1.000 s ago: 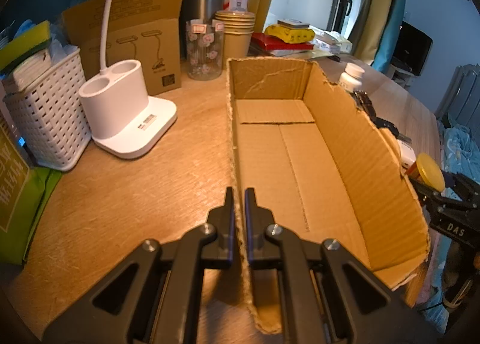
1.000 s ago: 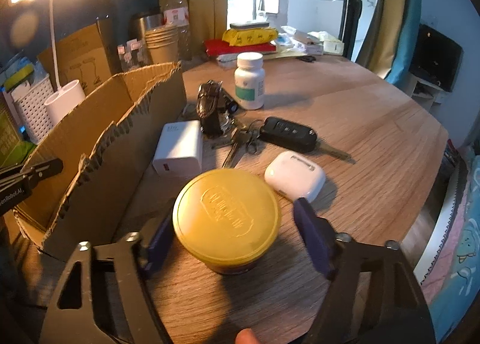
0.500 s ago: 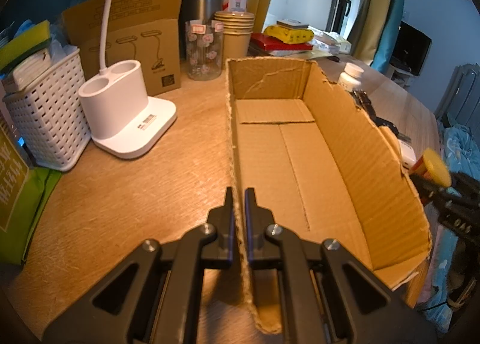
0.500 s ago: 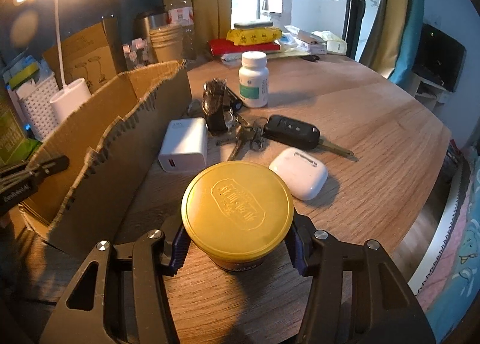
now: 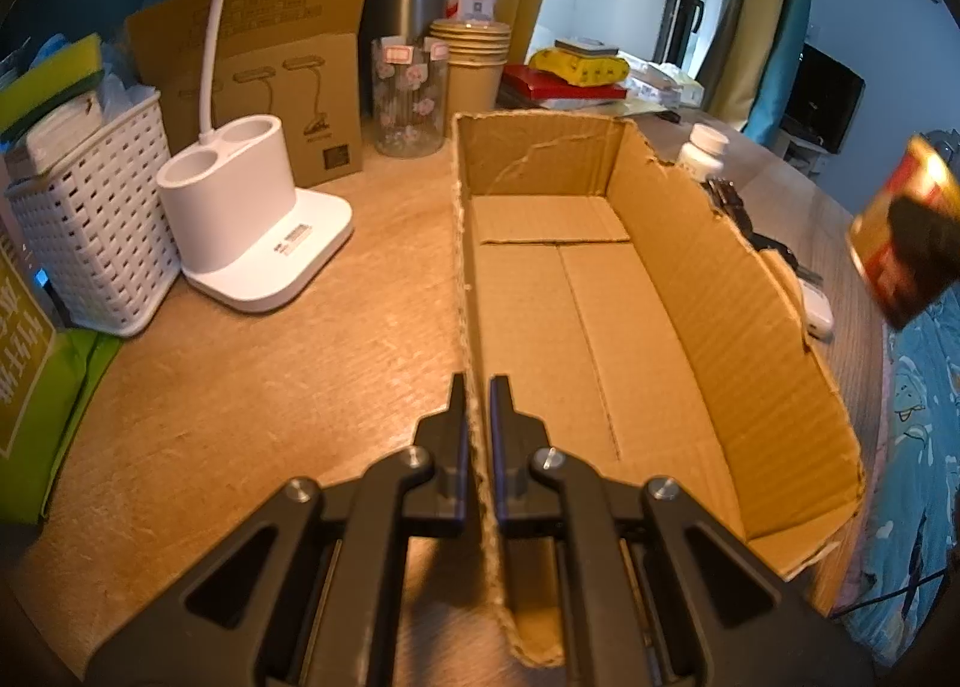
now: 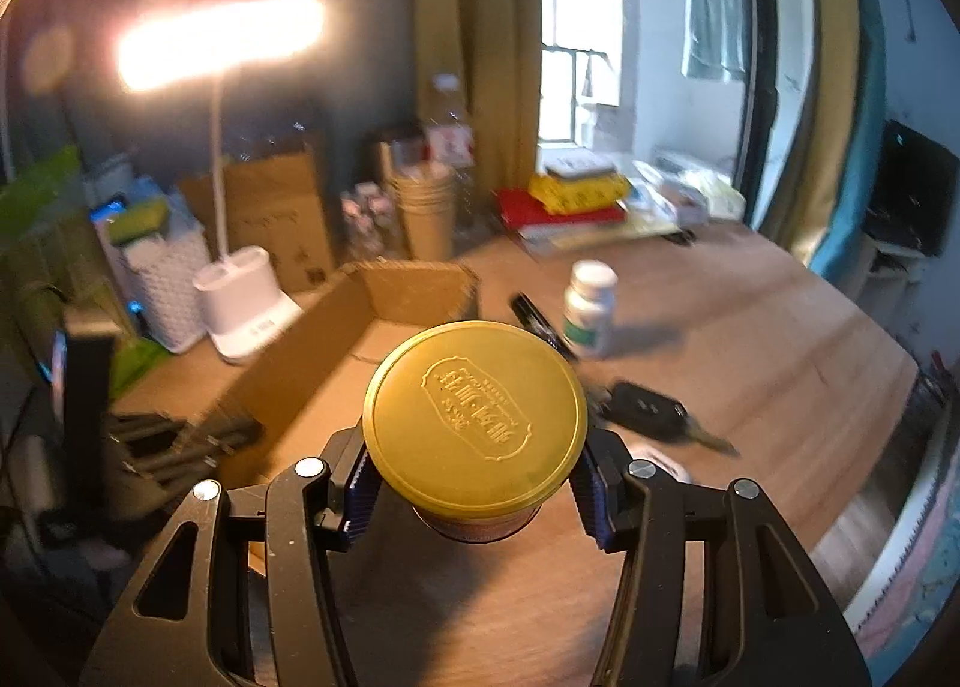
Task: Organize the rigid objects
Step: 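Carry the jar into the box and release it with the right tool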
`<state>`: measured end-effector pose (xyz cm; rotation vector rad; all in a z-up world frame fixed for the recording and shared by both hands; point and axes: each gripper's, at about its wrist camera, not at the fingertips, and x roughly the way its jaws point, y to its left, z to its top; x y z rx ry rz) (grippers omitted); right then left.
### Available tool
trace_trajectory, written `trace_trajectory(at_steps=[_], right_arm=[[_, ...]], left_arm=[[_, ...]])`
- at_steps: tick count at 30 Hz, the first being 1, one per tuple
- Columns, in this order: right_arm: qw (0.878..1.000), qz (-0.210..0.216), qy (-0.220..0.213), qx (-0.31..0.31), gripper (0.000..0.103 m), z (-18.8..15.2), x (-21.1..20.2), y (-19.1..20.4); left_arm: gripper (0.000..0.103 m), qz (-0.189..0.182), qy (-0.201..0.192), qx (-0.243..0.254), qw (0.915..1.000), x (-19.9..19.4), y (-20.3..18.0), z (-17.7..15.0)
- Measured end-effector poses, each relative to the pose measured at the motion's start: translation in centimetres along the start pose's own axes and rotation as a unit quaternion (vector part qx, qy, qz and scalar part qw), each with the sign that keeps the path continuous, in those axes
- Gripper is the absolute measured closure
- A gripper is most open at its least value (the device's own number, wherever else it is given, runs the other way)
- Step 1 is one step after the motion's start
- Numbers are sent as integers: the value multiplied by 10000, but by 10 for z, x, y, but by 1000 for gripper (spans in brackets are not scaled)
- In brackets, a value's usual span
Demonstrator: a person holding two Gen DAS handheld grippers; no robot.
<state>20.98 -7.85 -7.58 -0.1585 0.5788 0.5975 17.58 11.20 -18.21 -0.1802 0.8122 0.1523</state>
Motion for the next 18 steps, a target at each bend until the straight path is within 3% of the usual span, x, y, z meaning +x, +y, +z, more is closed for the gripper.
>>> trace_trajectory(at_steps=[8, 18], right_arm=[[9986, 428, -114, -306, 46, 14, 3, 33], [9950, 882, 290, -372, 46, 2, 37, 58]], left_arm=[[98, -54, -15, -49, 10000, 1, 2, -1], [98, -116, -36, -101, 9999, 0, 4, -4]])
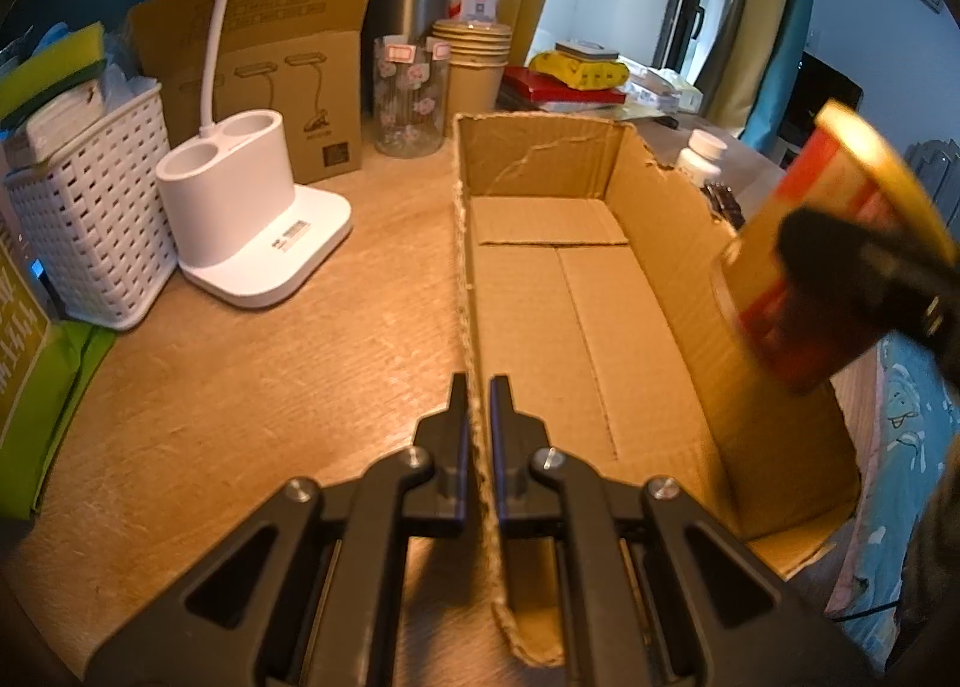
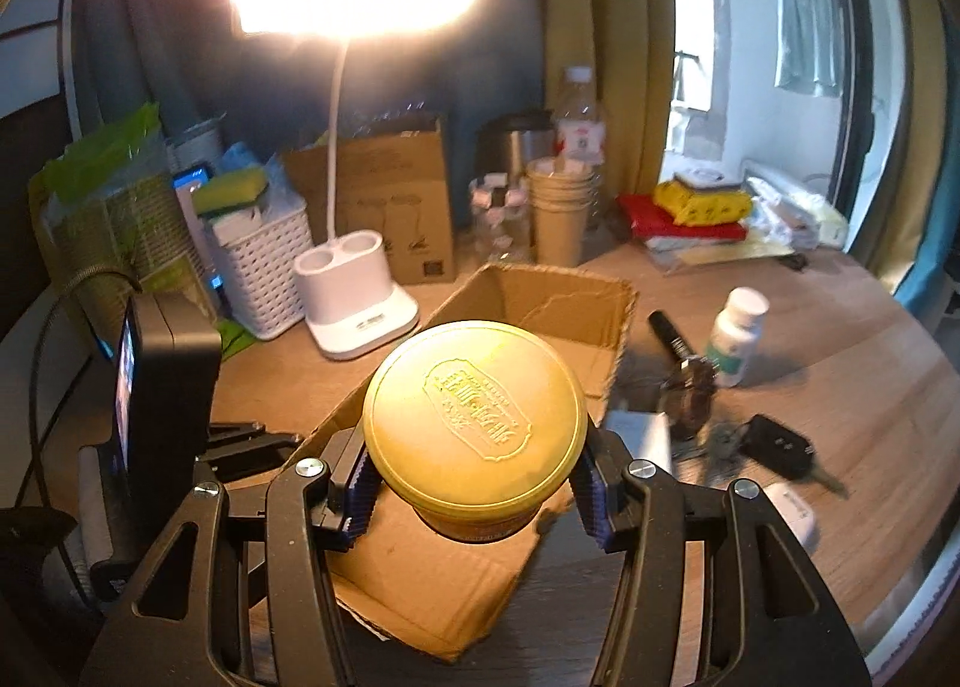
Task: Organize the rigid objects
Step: 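Carry the jar into the box and release it with the right tool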
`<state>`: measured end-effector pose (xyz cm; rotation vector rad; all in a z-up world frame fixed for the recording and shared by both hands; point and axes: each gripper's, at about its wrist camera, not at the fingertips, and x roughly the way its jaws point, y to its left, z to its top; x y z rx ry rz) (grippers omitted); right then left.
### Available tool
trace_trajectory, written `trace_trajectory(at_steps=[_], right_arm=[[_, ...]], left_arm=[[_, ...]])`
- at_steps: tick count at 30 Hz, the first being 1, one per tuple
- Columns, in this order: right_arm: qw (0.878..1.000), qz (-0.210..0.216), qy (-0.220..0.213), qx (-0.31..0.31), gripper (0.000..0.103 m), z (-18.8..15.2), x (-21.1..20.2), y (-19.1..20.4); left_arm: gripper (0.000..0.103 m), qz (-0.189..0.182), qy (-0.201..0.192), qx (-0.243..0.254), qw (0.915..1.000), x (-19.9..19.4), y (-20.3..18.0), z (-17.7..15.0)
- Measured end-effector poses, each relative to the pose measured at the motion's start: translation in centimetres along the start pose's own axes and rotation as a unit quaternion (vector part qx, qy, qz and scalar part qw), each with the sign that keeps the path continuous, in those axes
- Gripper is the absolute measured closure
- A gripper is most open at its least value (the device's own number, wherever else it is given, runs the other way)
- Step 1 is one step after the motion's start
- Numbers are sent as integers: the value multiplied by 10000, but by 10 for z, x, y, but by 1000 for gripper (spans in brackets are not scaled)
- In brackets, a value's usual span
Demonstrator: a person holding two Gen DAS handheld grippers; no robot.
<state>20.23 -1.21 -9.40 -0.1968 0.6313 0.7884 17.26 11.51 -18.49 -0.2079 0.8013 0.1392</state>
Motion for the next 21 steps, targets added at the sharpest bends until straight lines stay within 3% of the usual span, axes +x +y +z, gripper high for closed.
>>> trace_trajectory(at_steps=[21], right_arm=[[9977, 117, 659, 91, 46, -20, 37, 0]], left_arm=[[98, -61, 5, -57, 10000, 1, 2, 0]])
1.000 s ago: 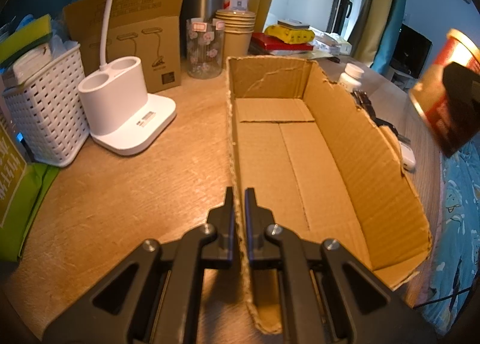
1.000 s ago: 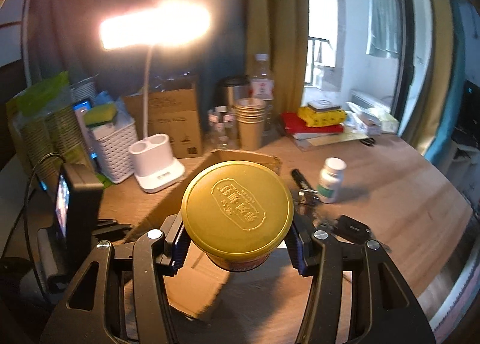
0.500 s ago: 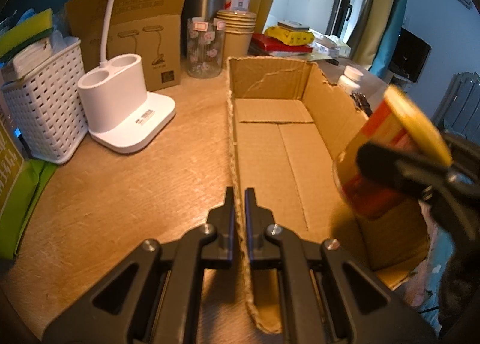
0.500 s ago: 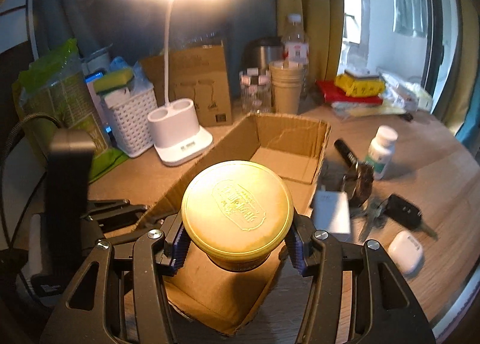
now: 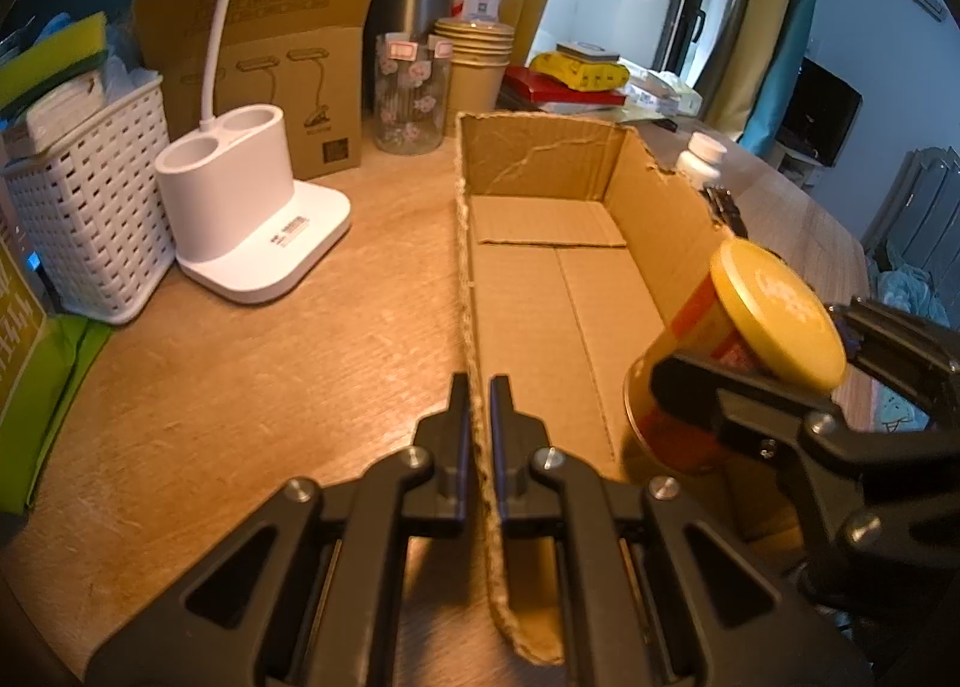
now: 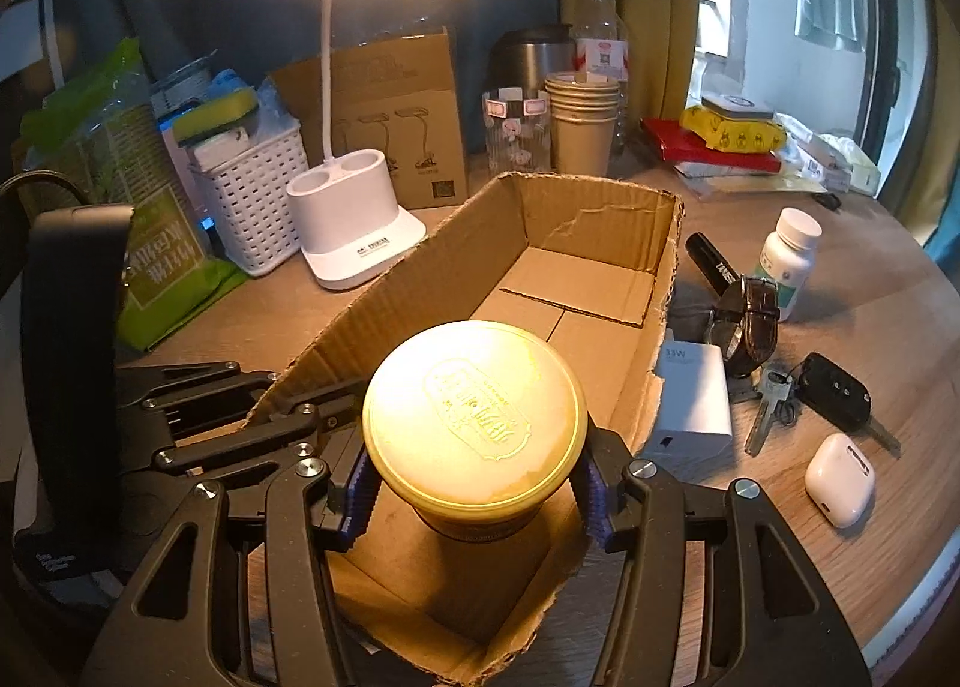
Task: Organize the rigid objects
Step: 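Carry the jar into the box and release it with the right tool, then move the right tool to the white earbuds case and grasp it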
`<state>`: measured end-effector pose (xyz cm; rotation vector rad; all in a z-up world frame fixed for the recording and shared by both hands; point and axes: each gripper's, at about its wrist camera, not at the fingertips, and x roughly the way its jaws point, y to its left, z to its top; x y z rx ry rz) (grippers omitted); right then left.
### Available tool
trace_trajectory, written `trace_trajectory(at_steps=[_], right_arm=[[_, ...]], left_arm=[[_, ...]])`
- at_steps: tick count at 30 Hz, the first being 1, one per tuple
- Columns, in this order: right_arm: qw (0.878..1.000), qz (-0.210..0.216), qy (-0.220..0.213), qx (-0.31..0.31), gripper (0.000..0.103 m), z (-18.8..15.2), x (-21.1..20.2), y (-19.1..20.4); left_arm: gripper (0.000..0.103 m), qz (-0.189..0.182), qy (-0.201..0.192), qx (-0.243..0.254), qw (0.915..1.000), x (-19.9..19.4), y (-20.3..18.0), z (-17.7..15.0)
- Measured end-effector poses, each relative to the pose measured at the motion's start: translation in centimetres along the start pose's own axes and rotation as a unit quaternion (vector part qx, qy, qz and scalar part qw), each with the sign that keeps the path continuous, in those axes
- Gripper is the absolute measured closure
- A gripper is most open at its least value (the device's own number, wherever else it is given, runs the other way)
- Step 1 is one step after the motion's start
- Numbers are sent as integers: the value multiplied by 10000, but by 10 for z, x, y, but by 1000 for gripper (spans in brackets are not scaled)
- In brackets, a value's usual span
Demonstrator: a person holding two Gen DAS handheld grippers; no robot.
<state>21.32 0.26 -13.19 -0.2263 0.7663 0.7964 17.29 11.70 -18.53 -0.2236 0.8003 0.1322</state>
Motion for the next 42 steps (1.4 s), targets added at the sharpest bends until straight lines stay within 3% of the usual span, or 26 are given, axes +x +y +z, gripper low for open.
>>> trace_trajectory(at_steps=[11, 15, 18, 24, 42], right_arm=[[10000, 78, -16, 29, 43, 0, -1, -1], [10000, 45, -72, 45, 38, 1, -4, -1], [9997, 209, -115, 79, 24, 2, -8, -2], [9993, 144, -337, 113, 23, 5, -22, -3], [9901, -910, -1011, 336, 22, 17, -84, -57]], left_arm=[[97, -32, 18, -57, 10000, 0, 2, 0], [97, -35, 40, -89, 9999, 1, 2, 0], [96, -13, 37, -65, 10000, 0, 1, -1], [97, -3, 86, -70, 9999, 3, 2, -1], [96, 76, 99, -25, 9999, 5, 4, 1]])
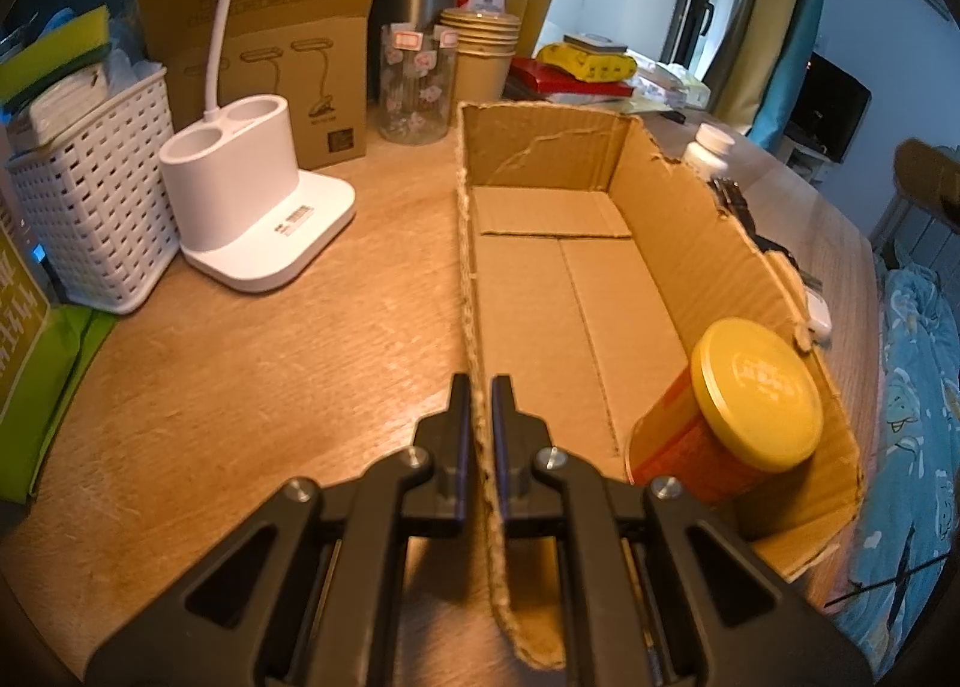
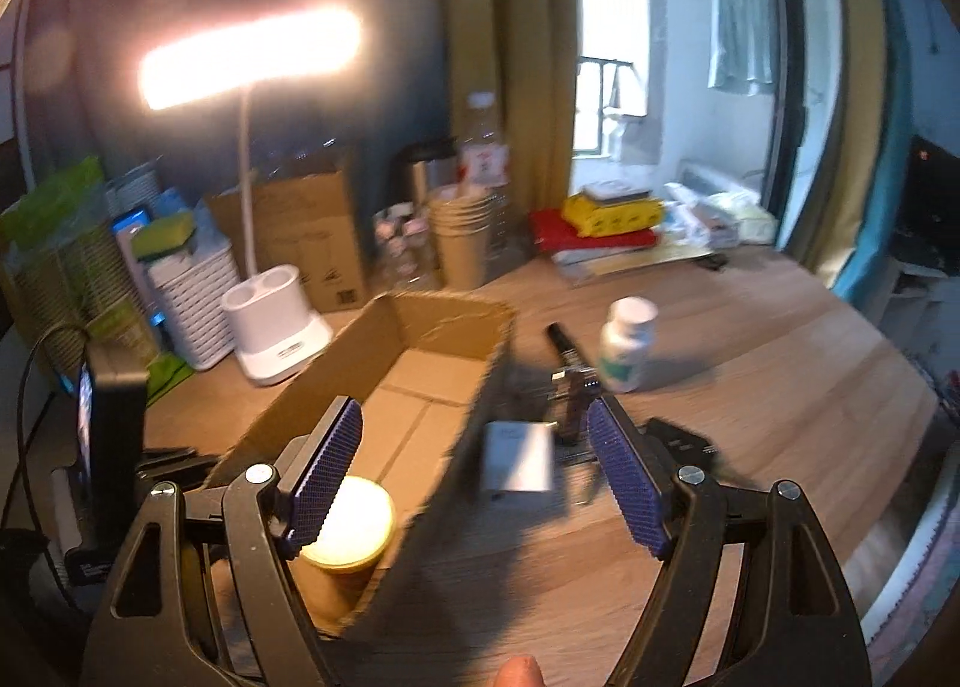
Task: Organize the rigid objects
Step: 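Move the right tool to the white earbuds case and grasp it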
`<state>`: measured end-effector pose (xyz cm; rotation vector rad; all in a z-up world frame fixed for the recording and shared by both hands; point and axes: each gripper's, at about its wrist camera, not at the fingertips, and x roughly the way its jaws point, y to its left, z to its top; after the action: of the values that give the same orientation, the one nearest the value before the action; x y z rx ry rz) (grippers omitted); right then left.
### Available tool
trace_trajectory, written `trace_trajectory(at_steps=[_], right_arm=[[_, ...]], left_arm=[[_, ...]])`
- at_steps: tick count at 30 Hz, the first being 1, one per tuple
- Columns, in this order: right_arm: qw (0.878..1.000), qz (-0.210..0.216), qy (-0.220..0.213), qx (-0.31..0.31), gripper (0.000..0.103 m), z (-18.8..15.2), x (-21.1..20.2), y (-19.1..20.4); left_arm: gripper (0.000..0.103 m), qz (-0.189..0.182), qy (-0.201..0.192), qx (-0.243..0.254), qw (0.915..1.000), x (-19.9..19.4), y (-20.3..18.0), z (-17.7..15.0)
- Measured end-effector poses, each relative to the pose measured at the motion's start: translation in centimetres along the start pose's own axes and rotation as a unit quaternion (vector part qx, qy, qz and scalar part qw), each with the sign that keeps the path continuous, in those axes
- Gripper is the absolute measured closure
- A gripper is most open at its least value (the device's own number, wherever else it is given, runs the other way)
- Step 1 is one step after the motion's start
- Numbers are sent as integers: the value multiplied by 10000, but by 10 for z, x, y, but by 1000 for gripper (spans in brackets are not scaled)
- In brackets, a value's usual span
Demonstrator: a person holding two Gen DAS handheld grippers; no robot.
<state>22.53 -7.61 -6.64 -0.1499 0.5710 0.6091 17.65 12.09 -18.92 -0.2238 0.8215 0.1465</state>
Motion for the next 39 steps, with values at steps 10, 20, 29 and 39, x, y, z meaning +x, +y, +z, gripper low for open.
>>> trace_trajectory(at_steps=[10, 20, 29, 39], right_arm=[[9975, -640, -107, 285, 22, 0, -11, -54], [9919, -1127, 123, 580, 22, -24, 4, -91], [9884, -1164, 526, 819, 22, -48, 38, -107], [9848, -1152, 881, 954, 22, -67, 68, -114]], left_arm=[[96, 26, 14, 11, 10000, 1, 0, 1], [96, 107, -19, 80, 9999, 0, -1, 0], [96, 173, -68, 154, 9997, -1, -4, -1], [96, 204, -99, 181, 9996, -3, -7, -2]])
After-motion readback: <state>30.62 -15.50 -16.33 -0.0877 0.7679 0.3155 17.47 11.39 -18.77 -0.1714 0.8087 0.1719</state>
